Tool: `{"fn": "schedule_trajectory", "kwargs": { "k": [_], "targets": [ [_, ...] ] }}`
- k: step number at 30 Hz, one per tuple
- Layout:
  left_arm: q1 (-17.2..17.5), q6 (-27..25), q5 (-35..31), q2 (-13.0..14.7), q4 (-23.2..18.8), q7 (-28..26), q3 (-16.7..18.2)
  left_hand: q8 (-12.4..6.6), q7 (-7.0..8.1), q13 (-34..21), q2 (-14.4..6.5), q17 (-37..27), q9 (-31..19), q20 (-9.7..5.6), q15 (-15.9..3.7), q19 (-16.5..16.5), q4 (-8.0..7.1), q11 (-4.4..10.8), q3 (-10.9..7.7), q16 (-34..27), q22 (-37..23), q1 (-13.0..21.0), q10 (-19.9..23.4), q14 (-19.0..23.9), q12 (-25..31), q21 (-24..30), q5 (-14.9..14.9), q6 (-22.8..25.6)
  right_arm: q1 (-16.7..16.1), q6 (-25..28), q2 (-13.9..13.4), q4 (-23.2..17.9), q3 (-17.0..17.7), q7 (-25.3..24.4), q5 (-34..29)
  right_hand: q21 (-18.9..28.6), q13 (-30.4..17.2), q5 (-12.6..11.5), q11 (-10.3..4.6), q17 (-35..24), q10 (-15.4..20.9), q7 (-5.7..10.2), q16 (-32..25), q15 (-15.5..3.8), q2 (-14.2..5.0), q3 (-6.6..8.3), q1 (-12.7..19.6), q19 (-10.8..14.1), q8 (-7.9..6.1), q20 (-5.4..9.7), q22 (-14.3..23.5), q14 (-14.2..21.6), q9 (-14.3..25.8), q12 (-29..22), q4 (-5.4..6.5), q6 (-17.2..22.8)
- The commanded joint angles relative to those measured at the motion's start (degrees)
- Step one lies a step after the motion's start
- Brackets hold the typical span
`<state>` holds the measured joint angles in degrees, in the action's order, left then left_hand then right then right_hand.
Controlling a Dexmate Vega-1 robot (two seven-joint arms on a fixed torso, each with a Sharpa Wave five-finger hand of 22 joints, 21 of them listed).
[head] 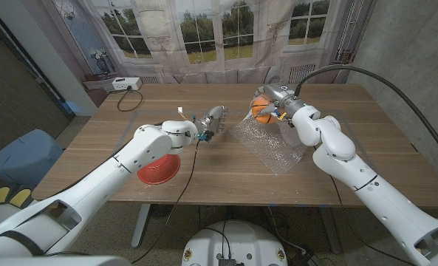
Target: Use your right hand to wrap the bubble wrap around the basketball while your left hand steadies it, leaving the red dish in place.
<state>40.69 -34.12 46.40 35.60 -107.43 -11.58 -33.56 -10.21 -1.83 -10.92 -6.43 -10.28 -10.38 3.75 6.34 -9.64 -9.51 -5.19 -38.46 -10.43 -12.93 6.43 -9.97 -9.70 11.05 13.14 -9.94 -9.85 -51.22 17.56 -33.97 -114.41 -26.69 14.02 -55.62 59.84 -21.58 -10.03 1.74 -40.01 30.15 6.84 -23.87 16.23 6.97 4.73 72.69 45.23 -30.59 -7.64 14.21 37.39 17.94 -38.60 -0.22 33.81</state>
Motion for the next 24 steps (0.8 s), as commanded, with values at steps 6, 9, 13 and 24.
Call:
{"fn": "schedule_trajectory", "kwargs": {
  "k": [6,9,13,24],
  "targets": [
    [-0.7,0.5,1.3,0.4,2.8,5.5,0.5,-0.13,0.08,0.0,-3.3,-0.4,-0.1,-0.57,-0.73,-14.8,-0.67,0.47,0.82,-0.4,-0.1,-1.4,-19.7,-21.7,0.4,0.3,0.2,-18.0,4.3,-2.8,-1.1,12.0,-11.3,-9.2,-12.4,1.2,-4.3,-0.8,-4.6,-0.7,5.2,-0.19,0.5,-29.27,-12.94,9.69,14.6,-2.1,-0.45,19.73,-0.7,21.1,0.2,-0.9,-9.11,1.3],
    [-0.6,0.9,1.5,0.6,2.9,6.3,0.6,-0.17,-0.02,0.0,-3.0,-0.4,-0.1,-0.71,-0.77,-15.0,-0.78,0.42,1.34,-0.3,-0.1,-1.9,-19.9,-22.0,0.3,0.3,0.2,-18.1,5.1,-2.2,-0.5,14.0,-12.5,-10.6,-14.4,1.4,-4.5,-0.9,-4.85,-0.8,5.3,-0.13,0.7,-29.17,-13.09,9.97,15.0,-2.2,-0.48,19.74,-0.9,21.4,0.2,-1.1,-9.19,1.6],
    [-0.6,1.4,2.1,0.8,3.3,8.1,0.7,-0.2,0.11,0.0,-2.5,-0.4,0.0,-0.9,-0.82,-15.2,-0.83,0.29,2.04,-0.3,-0.1,-2.6,-20.3,-22.2,0.3,0.3,0.2,-18.2,6.4,0.3,0.9,18.1,-15.0,-13.5,-19.3,2.0,-4.8,-1.0,-5.48,-0.9,5.7,0.17,0.9,-29.06,-13.4,10.32,15.4,-2.1,-0.52,19.58,-1.2,21.7,0.1,-1.4,-9.12,1.9],
    [-0.6,2.1,2.9,1.0,4.2,9.6,0.9,-0.18,0.06,0.0,-2.1,-0.4,0.0,-1.11,-0.96,-15.7,-0.75,0.46,3.1,-0.2,-0.1,-3.5,-20.9,-22.8,0.1,0.2,0.1,-18.5,8.3,7.5,4.0,27.4,-20.8,-19.9,-28.4,5.0,-5.5,-1.3,-7.17,-1.9,6.5,1.22,1.3,-28.96,-13.6,11.21,15.9,-0.3,-0.75,19.16,-1.9,22.7,-0.1,-2.5,-9.08,3.5]
  ]
}}
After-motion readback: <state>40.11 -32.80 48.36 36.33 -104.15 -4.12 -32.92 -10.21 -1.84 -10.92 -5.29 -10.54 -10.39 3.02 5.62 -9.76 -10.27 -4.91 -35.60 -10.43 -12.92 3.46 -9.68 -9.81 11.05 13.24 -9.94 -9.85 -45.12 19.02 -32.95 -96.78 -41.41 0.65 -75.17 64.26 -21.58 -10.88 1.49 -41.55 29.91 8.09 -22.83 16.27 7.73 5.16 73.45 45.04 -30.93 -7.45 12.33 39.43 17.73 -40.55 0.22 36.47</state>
